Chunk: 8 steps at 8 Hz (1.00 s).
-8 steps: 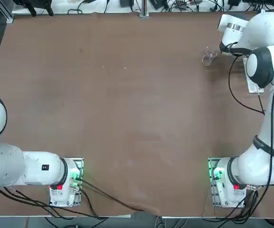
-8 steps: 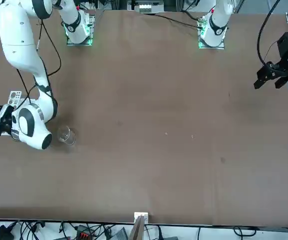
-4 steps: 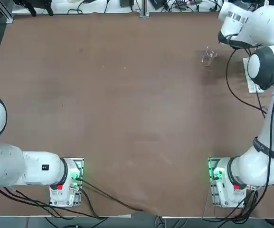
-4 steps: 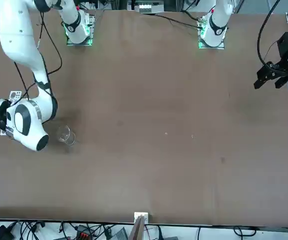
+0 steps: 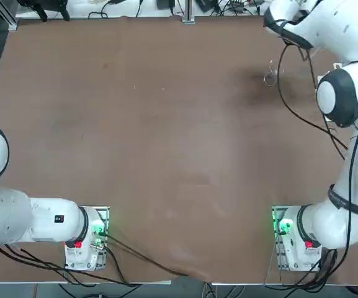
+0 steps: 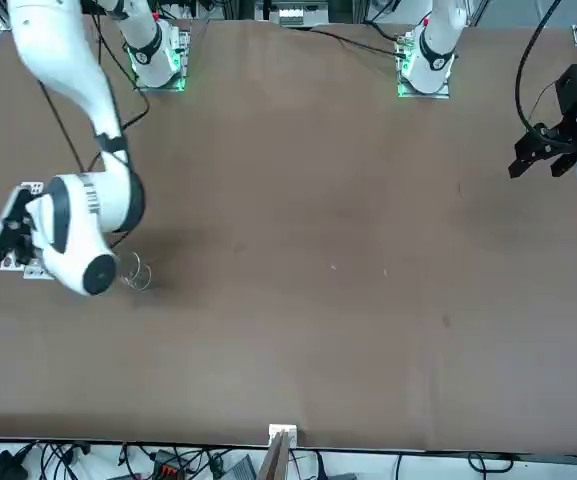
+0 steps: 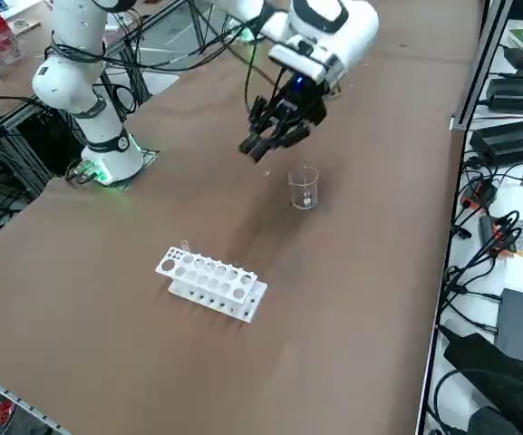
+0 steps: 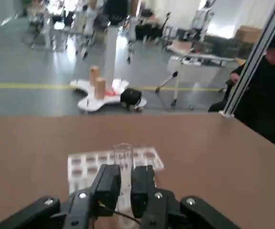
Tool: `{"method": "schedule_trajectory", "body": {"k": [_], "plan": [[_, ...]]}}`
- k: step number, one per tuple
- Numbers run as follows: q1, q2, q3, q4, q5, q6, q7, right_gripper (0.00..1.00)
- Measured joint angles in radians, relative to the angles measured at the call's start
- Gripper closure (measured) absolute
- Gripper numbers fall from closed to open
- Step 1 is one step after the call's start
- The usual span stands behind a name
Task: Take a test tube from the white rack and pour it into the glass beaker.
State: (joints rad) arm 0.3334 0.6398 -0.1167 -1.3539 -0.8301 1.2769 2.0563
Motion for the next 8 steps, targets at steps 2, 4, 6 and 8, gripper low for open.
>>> {"method": "schedule_trajectory", "body": {"k": [2,4,6,8], "plan": [[0.076,0.01,0.0,0.015,0.125,0.038,-0.054,0.81],[0.087,0.011,-0.002,0.04,0.251,0.117,-0.129,0.81],[0.074,0.012,-0.008,0.049,0.356,0.199,-0.245,0.81],[0.047,0.013,-0.012,0.049,0.48,0.267,-0.291,0.81]]}}
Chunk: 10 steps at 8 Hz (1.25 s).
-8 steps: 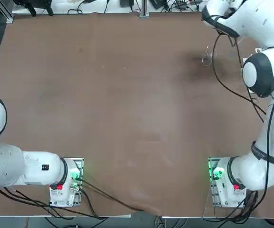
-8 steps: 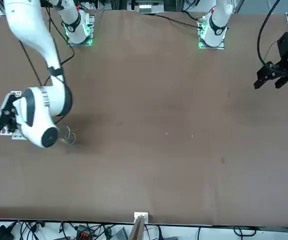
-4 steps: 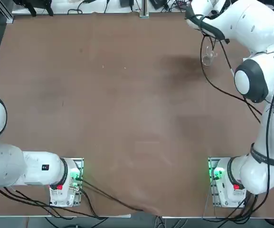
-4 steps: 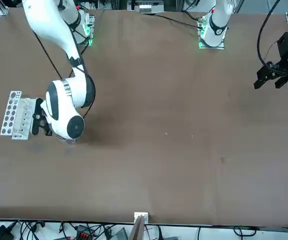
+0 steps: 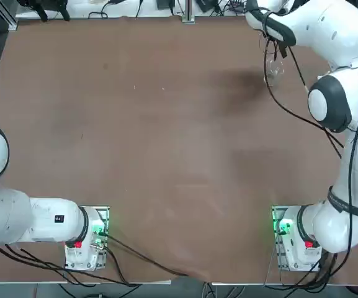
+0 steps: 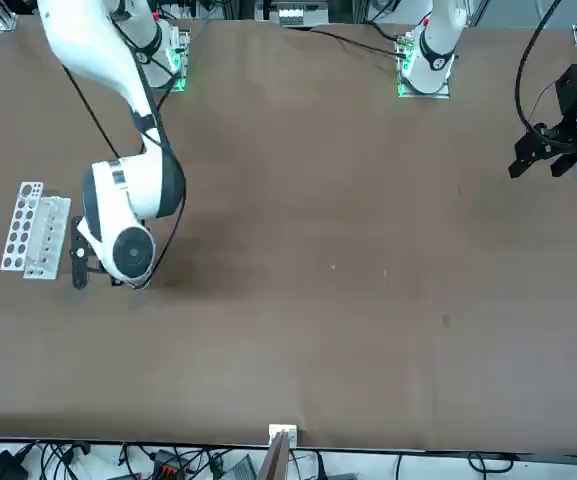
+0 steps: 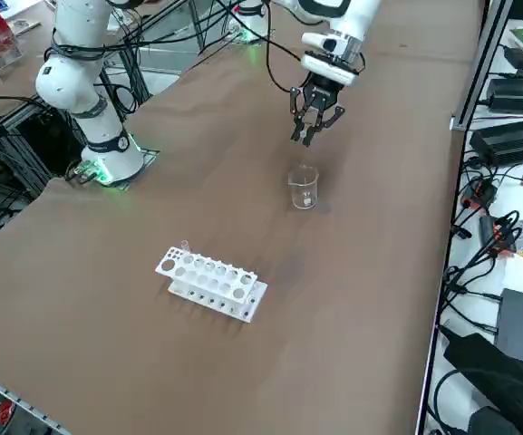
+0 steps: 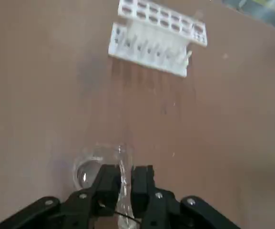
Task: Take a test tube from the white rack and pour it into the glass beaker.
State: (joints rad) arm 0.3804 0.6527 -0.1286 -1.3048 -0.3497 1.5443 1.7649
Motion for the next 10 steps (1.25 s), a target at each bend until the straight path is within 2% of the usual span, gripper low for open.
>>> {"method": "schedule_trajectory", "body": {"k": [2,5,10], "plan": [[-0.024,0.007,-0.001,-0.001,0.101,0.046,-0.016,0.81],[-0.028,0.023,-0.001,-0.02,0.181,0.093,-0.034,0.81],[-0.094,0.023,-0.002,-0.049,0.323,0.097,-0.185,0.81]]}}
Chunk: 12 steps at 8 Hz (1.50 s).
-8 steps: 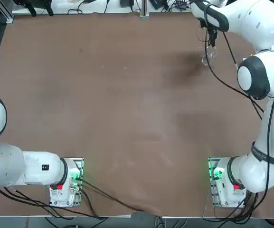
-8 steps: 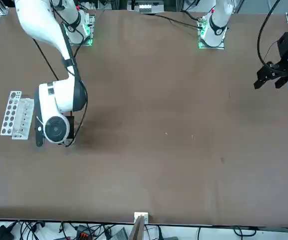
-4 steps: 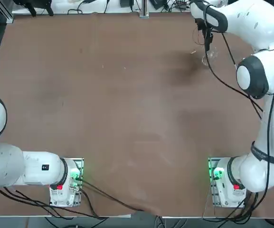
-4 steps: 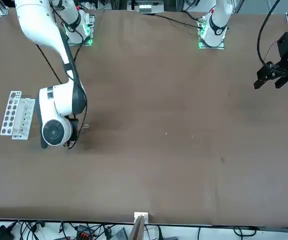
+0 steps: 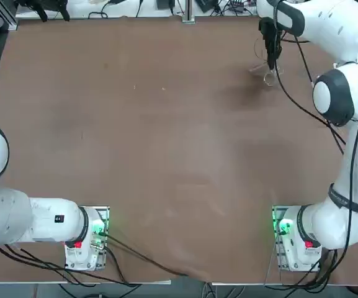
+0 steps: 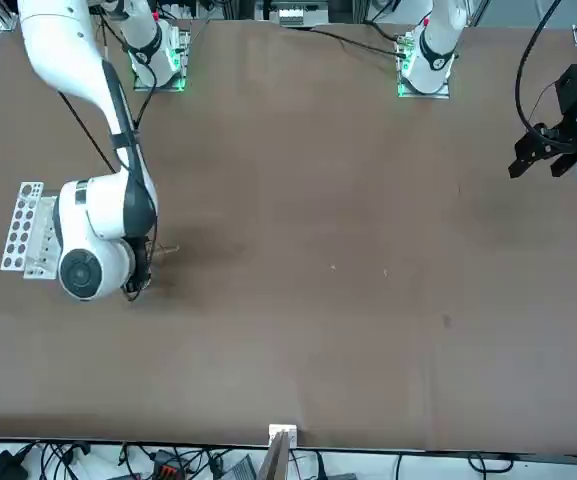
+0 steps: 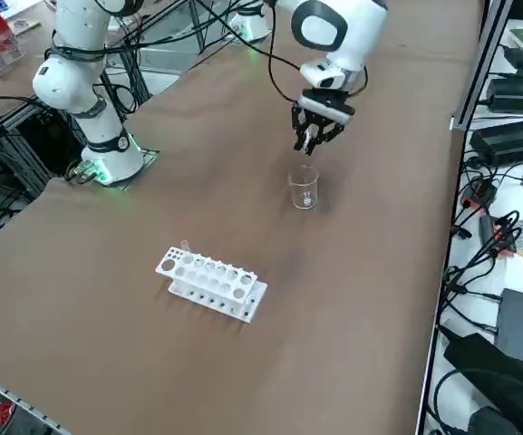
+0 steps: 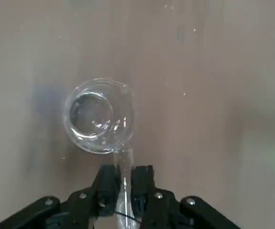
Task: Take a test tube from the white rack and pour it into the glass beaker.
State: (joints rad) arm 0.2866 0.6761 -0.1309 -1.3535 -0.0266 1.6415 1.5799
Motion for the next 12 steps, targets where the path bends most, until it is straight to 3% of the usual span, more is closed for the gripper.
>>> {"method": "schedule_trajectory", "body": {"k": [4,12], "plan": [[-0.026,0.0,0.0,-0.022,0.079,-0.001,-0.16,0.81],[-0.072,0.0,0.0,-0.037,0.144,-0.006,-0.354,0.81]]}}
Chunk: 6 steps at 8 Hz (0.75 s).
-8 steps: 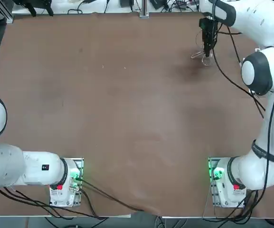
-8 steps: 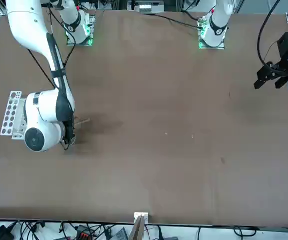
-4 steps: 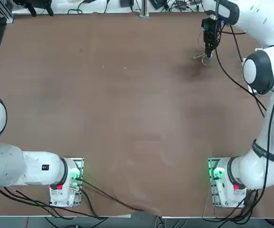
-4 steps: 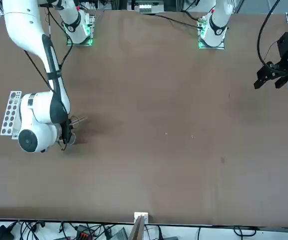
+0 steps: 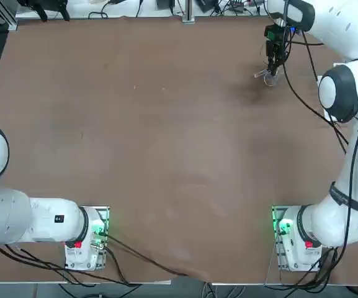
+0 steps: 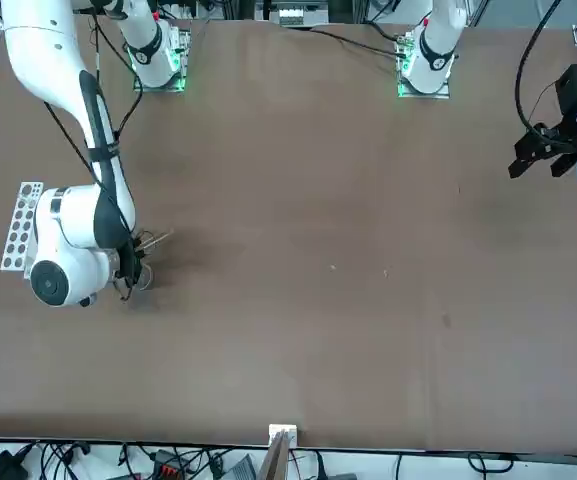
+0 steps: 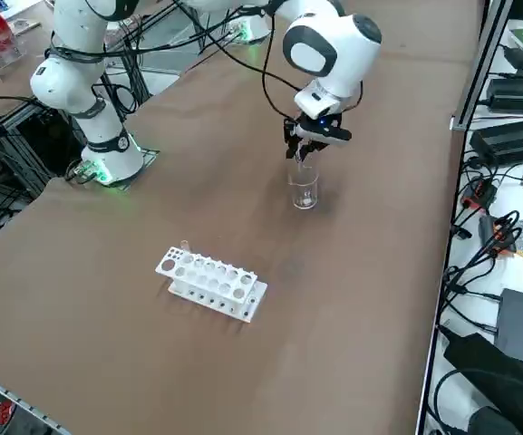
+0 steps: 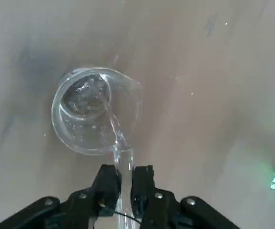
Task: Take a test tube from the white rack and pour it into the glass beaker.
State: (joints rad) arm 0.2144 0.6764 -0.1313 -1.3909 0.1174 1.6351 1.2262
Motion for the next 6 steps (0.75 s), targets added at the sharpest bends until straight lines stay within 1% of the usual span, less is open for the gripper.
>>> {"method": "schedule_trajectory", "body": {"k": [3,6], "plan": [[-0.041,-0.001,-0.001,0.0,0.074,-0.034,-0.109,0.81],[-0.063,-0.001,-0.001,0.0,0.094,-0.038,-0.161,0.81]]}}
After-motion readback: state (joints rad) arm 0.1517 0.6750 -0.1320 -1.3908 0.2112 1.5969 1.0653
